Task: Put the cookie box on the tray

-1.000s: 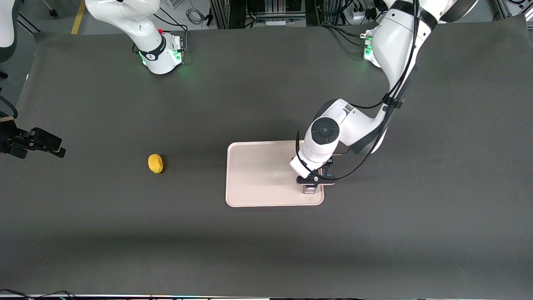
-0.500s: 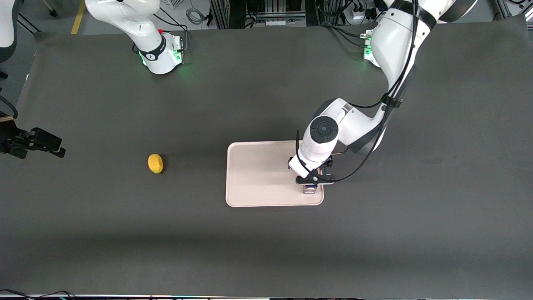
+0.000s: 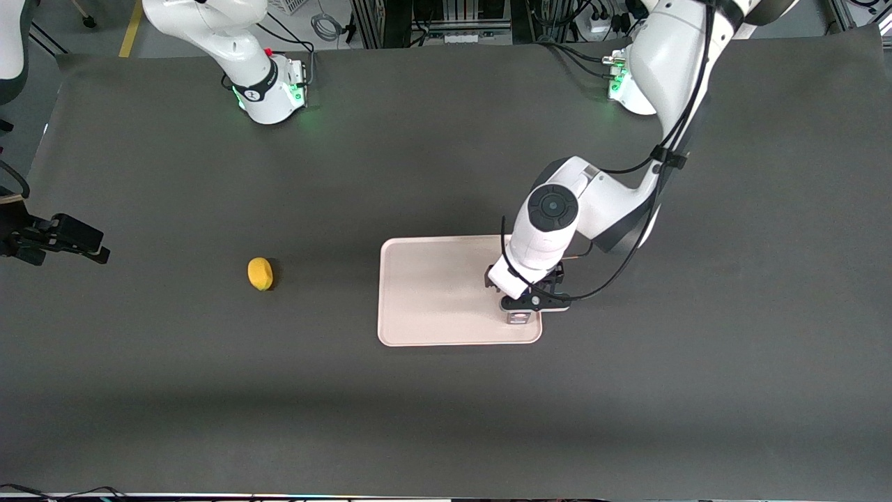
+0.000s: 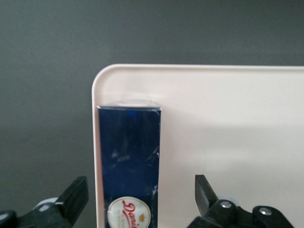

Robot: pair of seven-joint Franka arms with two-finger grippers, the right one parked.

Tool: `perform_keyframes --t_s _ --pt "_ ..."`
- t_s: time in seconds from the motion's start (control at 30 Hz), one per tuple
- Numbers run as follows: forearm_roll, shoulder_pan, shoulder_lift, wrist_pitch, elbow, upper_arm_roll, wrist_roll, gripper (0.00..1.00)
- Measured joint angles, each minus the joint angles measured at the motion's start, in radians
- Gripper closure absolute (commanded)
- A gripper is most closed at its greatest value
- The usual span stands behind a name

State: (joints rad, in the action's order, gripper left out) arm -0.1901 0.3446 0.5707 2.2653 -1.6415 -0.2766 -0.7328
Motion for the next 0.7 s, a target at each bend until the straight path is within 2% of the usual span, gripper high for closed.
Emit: perform_keyframes --t_s 0.2,0.33,0.5,0.7 --pt "0.012 -0.016 -0.061 -0.03 0.002 0.004 0.031 0.0" --pt "0.078 -0.042 -0.114 -0.063 0.005 0.007 0.112 0.0" --pt "0.158 -0.111 -0.201 -0.152 0.008 0.013 0.254 0.0" --pt "0.199 -0.223 -0.301 -0.263 0.009 0.016 0.366 0.0"
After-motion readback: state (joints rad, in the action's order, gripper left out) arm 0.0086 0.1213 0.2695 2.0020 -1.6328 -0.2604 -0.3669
